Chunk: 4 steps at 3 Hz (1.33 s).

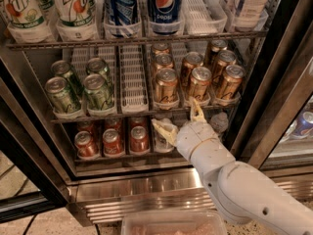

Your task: Pick orange can from middle shelf of fridge

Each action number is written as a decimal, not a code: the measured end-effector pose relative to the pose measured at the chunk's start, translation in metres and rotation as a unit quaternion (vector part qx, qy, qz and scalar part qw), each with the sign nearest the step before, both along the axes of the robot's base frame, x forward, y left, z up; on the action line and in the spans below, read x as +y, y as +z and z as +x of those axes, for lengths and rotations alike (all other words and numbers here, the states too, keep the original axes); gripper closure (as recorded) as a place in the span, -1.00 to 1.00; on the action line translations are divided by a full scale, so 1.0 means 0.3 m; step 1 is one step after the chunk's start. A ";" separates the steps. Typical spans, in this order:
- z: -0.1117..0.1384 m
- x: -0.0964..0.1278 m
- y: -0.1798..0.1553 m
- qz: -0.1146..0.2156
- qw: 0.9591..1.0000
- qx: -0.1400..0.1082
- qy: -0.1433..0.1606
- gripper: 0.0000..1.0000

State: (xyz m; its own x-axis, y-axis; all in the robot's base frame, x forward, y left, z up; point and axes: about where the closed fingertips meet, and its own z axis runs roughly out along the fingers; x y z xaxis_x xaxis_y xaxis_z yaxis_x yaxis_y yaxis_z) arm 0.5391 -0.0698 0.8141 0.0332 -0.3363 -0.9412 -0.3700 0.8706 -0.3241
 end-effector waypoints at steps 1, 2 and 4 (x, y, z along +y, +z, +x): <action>0.020 0.000 0.022 0.003 1.000 -0.013 -0.004 -0.32; 0.041 0.001 0.044 0.007 1.000 -0.025 -0.005 -0.18; 0.076 0.009 0.063 0.020 0.999 -0.036 -0.006 -0.04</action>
Offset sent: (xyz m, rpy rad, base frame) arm 0.0192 -0.0013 0.0198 0.0238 -0.0769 -0.0166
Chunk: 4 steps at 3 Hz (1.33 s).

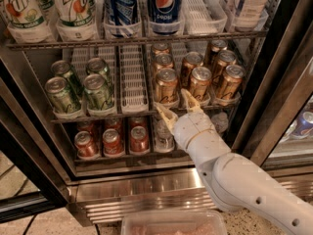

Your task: Pick orange can from middle shelf of fridge

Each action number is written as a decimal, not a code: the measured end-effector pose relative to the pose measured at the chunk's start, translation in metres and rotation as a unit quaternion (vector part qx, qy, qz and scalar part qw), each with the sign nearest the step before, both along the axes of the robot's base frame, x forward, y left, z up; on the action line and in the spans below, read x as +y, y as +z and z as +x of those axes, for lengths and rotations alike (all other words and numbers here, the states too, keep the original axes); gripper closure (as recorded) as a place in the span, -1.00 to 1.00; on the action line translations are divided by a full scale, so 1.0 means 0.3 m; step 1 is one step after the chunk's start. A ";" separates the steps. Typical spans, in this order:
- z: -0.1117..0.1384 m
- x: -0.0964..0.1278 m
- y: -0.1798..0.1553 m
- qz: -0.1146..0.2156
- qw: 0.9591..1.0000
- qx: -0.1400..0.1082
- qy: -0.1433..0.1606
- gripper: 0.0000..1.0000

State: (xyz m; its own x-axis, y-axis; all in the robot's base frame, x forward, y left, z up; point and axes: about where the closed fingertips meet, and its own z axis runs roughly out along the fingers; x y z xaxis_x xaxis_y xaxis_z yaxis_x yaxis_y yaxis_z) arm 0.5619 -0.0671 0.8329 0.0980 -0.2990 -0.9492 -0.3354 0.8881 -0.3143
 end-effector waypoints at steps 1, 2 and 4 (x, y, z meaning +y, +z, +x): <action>0.038 0.008 -0.007 0.014 1.000 -0.002 -0.006 -0.02; 0.058 0.007 -0.007 0.018 1.000 -0.002 -0.009 -0.04; 0.181 -0.005 -0.012 0.034 0.999 0.008 -0.019 0.04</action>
Offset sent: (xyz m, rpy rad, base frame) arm 0.0117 0.0027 -0.0049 0.0347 -0.0010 -0.0155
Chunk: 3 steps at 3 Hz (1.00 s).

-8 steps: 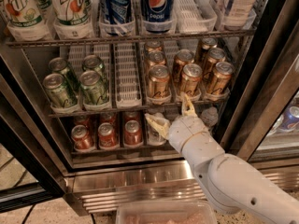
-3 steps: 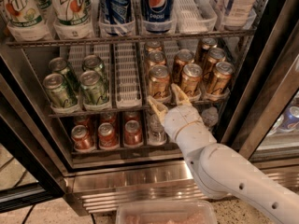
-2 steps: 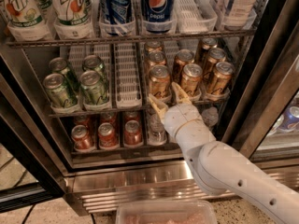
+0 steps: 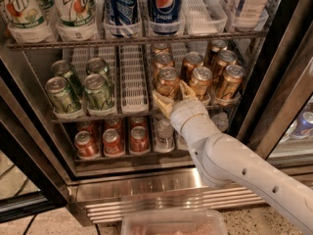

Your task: Pick orange can from middle shelf of fridge

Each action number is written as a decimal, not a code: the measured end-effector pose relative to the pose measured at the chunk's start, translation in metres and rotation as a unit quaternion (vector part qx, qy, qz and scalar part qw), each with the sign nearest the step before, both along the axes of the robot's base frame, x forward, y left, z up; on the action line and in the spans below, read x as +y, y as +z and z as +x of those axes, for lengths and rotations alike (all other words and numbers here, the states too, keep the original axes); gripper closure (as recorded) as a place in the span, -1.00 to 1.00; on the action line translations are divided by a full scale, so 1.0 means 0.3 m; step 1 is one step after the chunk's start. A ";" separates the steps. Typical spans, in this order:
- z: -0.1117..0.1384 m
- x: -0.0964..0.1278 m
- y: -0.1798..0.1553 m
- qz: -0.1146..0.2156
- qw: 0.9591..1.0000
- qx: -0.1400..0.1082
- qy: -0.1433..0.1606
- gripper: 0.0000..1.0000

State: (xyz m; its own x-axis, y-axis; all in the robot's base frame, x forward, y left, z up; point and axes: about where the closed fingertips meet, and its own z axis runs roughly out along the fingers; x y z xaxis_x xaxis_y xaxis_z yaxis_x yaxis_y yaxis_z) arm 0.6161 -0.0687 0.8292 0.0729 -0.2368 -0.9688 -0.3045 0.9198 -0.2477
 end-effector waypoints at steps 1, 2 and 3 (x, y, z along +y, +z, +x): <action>0.001 0.006 0.000 0.001 1.000 0.000 0.001 0.42; 0.001 0.011 -0.001 0.002 1.000 0.001 0.001 0.88; 0.001 0.011 -0.001 0.003 1.000 0.001 0.002 1.00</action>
Offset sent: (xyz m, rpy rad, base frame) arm 0.0077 0.0031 -0.0037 0.0240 0.0133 0.0154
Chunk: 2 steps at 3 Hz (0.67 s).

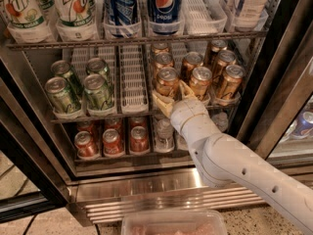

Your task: Pick orange can from middle shelf of fridge

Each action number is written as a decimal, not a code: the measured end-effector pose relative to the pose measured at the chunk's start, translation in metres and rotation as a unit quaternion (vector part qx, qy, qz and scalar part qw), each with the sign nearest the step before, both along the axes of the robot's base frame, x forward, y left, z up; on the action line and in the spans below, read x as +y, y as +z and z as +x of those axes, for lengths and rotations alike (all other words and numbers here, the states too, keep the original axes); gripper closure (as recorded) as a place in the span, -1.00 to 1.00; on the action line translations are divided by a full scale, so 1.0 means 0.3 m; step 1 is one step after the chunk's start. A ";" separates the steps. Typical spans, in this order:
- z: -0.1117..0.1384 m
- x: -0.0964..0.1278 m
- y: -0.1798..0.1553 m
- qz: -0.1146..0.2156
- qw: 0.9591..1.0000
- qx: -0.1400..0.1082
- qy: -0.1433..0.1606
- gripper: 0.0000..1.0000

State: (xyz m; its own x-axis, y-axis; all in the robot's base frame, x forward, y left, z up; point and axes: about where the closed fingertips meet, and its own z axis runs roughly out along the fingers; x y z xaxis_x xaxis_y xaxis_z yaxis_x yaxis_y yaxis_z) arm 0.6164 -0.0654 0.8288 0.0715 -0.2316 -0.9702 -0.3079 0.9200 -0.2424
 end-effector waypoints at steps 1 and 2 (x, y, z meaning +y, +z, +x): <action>-0.001 0.001 0.008 0.002 1.000 0.002 0.004 1.00; -0.006 0.005 0.040 0.005 1.000 0.015 0.019 1.00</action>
Offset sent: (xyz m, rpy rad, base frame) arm -0.0052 0.0015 0.0257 0.0190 0.0706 0.0807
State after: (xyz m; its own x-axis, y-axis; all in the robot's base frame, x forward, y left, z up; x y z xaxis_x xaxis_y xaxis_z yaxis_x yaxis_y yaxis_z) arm 0.6145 -0.0638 0.8407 0.0509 -0.2201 -0.9741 -0.3494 0.9098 -0.2239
